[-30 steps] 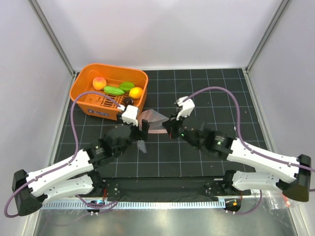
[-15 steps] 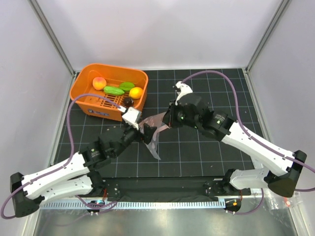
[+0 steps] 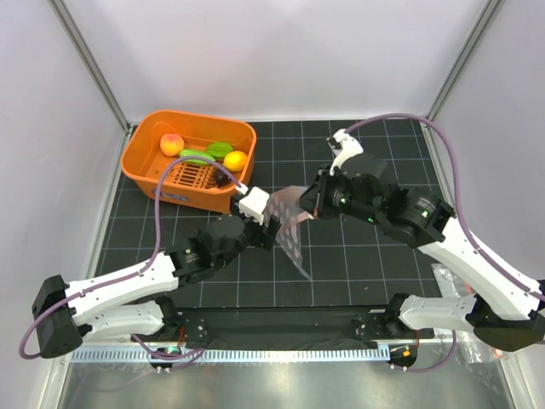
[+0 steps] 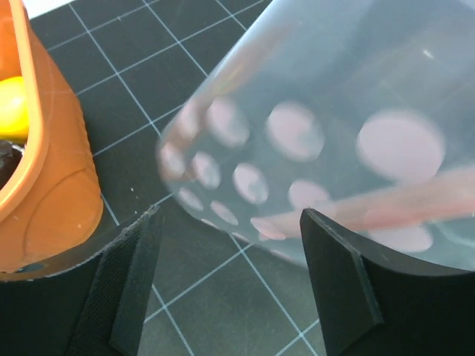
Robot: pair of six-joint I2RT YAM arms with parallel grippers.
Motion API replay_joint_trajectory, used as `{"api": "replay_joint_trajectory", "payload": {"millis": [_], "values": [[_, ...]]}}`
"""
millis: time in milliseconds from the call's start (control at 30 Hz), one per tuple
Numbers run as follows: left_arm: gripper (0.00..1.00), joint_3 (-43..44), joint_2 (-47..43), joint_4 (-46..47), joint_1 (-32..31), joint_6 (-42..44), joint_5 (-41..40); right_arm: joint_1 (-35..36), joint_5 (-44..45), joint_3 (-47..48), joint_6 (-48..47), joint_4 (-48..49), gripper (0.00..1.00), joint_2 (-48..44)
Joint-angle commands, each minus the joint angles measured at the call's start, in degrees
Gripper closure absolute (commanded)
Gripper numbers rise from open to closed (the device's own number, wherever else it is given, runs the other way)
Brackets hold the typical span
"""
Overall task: Place the food in the zip-top bag and seal the zipper
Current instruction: Pick up the zipper food storage bag at the center of the board.
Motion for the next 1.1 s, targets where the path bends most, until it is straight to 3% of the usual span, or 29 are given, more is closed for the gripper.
{"api": "replay_joint_trajectory", "payload": {"millis": [0, 167, 233, 433, 467, 500, 567, 633, 867, 1067], "values": [[0.20, 2.30, -1.31, 2.87, -1.16, 0.53, -1.00, -0.04, 8.77, 5.00, -0.79, -4.13, 0.99, -1.44], [0.17, 0.37, -7.99, 3.30, -3.89, 1.32, 0.85, -0.04, 23.26, 8.43, -4.13, -6.59, 0.99, 2.59], [0.16, -0.60, -9.14, 3.92, -4.42, 1.32, 1.11, -0.04, 27.58, 12.64, -5.19, -10.44, 0.99, 8.10], [0.15, -0.16, -7.92, 3.75, -5.03, 2.29, 0.15, -0.04, 33.58, 29.07, -13.62, -25.37, 0.99, 22.97], [0.15, 0.28, -7.48, 3.40, -5.21, 2.37, -0.12, -0.13, 33.14, 32.05, -14.50, -33.32, 0.99, 27.86], [0.15, 0.63, -6.87, 3.22, -5.38, 2.37, -0.12, -0.13, 32.18, 37.56, -14.86, -37.14, 0.99, 30.70], [0.15, 1.33, -6.51, 2.87, -6.17, 2.46, 0.76, -0.13, 25.08, 39.37, -16.00, -40.95, 0.99, 33.44], [0.15, 1.68, -5.98, 2.78, -6.96, 2.90, 1.02, -0.30, 13.27, 36.83, -18.01, -39.64, 0.99, 33.63], [0.14, 2.39, -4.58, 2.78, -10.13, 4.66, -2.75, -0.30, -5.77, 32.70, -17.76, -31.12, 0.99, 30.11], [0.13, 3.44, -0.72, 5.42, -10.13, 4.66, -6.08, -0.30, -4.56, 31.73, -16.44, -30.68, 0.99, 28.89]]}}
